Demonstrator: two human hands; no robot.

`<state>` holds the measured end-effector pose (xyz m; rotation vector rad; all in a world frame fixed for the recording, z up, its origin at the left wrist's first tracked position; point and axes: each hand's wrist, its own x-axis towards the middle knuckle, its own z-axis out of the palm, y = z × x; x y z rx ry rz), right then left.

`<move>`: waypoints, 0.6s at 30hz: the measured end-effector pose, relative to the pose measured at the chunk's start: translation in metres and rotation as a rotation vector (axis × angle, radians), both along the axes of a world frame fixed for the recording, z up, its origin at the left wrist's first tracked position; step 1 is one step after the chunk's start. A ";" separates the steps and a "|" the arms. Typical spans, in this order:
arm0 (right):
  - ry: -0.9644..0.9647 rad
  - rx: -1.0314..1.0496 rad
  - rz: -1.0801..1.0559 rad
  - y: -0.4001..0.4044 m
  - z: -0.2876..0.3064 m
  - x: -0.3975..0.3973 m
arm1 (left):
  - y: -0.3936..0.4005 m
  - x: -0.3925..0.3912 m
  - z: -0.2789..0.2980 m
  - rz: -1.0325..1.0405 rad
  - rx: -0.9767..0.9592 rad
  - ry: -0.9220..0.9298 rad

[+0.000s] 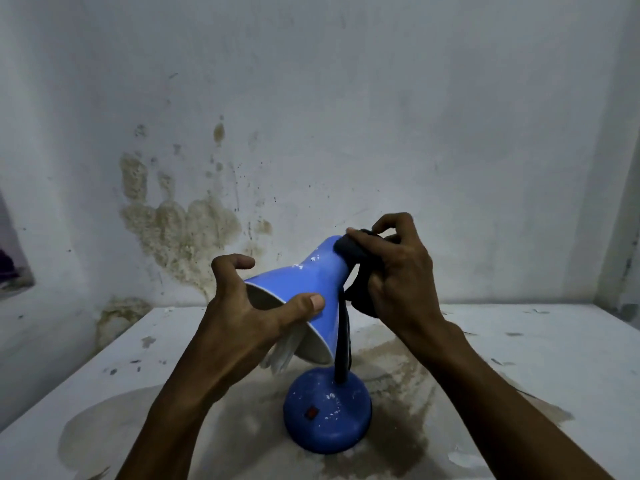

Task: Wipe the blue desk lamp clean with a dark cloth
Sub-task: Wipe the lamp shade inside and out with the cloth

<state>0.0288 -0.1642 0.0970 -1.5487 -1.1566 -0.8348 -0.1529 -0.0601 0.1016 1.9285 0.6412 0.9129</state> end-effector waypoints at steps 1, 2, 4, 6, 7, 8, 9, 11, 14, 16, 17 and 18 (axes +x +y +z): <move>-0.004 0.000 -0.021 0.001 -0.001 -0.003 | 0.001 -0.001 0.000 -0.008 -0.003 -0.002; -0.034 -0.010 -0.028 0.002 -0.004 -0.010 | 0.003 -0.002 0.000 -0.018 -0.012 -0.009; -0.134 -0.051 0.010 0.001 -0.015 -0.023 | 0.006 -0.003 0.000 -0.043 -0.033 -0.032; -0.208 -0.093 0.059 -0.001 -0.023 -0.030 | 0.008 -0.004 -0.001 -0.064 -0.042 -0.052; -0.212 -0.092 0.059 -0.001 -0.024 -0.028 | 0.010 -0.005 -0.001 -0.069 -0.045 -0.054; -0.197 -0.070 0.037 0.001 -0.023 -0.022 | 0.012 -0.005 -0.002 -0.073 -0.048 -0.053; -0.162 -0.036 -0.006 0.003 -0.020 -0.016 | 0.013 -0.005 -0.002 -0.081 -0.047 -0.045; -0.061 0.027 -0.101 0.007 -0.015 -0.006 | 0.016 -0.006 -0.002 -0.105 -0.042 -0.033; -0.088 0.016 -0.103 0.010 -0.015 -0.016 | 0.016 -0.006 -0.002 -0.112 -0.031 -0.056; -0.209 -0.021 -0.052 0.008 -0.021 -0.030 | 0.016 -0.005 -0.004 -0.108 -0.024 -0.083; -0.248 -0.035 -0.041 0.007 -0.023 -0.033 | 0.017 -0.004 -0.006 -0.109 -0.030 -0.098; -0.251 -0.044 -0.040 0.007 -0.022 -0.033 | 0.019 -0.003 -0.008 -0.110 -0.044 -0.114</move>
